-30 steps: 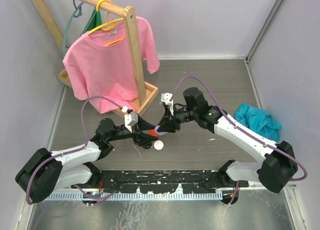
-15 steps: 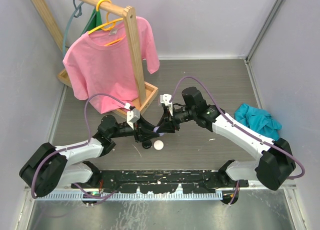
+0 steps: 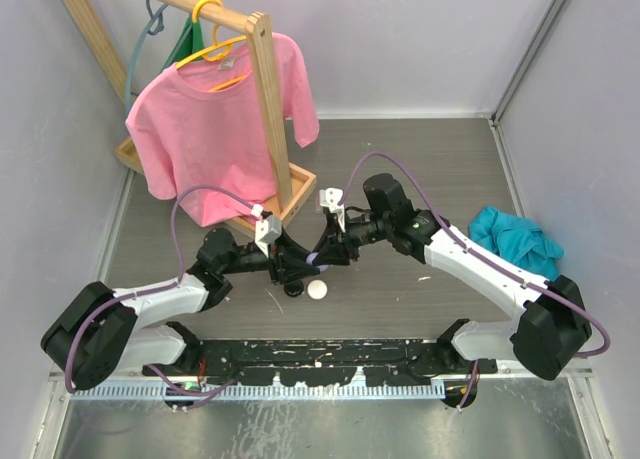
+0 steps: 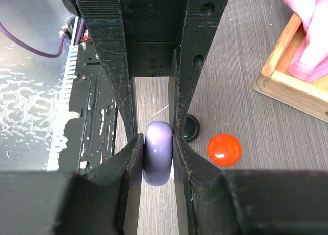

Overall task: Insert the wireless bluetooth earbuds into the charging case
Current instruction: Pick up the charging case at the center of the board, then open the charging case.

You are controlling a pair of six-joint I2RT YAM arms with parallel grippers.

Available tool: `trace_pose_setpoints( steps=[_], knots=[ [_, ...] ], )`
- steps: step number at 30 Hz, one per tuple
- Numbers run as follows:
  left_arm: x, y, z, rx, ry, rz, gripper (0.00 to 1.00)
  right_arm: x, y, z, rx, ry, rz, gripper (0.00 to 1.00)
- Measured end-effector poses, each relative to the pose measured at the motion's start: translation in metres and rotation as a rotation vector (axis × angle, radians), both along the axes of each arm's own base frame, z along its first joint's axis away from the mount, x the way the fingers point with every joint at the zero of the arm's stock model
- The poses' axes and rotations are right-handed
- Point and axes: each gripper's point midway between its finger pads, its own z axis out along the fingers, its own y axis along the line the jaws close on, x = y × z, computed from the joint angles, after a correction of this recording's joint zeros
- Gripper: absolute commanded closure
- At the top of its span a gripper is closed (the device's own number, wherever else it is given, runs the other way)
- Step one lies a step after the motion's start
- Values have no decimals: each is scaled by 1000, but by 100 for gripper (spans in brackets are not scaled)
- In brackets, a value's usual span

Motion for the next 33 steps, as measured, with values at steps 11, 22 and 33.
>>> trace_pose_setpoints(
  steps=[11, 22, 33],
  knots=[
    [-1, 0, -1, 1, 6, -4, 53, 1, -2, 11, 18, -39, -15, 83],
    [-2, 0, 1, -4, 2, -10, 66, 1, -3, 12, 21, -45, -17, 83],
    [-4, -1, 3, -13, 9, -24, 86, -5, -2, 13, 31, -35, 13, 81]
  ],
)
